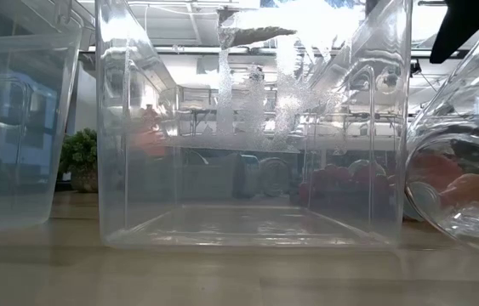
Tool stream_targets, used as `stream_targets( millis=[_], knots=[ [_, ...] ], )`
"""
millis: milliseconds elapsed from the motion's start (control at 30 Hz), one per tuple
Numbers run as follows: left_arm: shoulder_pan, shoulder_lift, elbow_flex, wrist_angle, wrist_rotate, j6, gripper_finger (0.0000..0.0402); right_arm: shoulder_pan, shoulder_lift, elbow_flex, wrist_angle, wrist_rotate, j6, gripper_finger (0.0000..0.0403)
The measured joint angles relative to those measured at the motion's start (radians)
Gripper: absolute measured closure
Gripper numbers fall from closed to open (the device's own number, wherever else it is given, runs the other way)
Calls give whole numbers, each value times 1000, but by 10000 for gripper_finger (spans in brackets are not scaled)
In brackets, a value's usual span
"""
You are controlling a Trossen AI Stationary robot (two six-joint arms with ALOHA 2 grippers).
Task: Pick & Place Food Item
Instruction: Put the transparent plastic bottle into the left transparent bin
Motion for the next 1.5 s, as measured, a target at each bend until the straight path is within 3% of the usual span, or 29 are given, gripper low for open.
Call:
stream_targets(
  millis=[267, 433, 867, 1000, 1333, 1500],
  knots=[
    [0, 0, 0, 0, -1, 0, 145, -9, 0, 0, 20, -8, 23, 20],
    [0, 2, 0, 17, -68, 1, 145, -23, 1, -1, -20, -49, 166, 20],
    [0, 4, 0, 36, -90, 0, 145, -17, 1, -1, -108, -55, 144, 21],
    [0, 10, 0, 42, -122, -5, 145, 0, 1, -6, -120, -55, 211, 21],
    [0, 14, 0, 42, -126, -7, 145, 53, 2, -105, 100, -187, 466, 34],
    [0, 14, 0, 42, -126, 23, 145, 48, 2, -195, 291, -152, 484, 52]
  ],
)
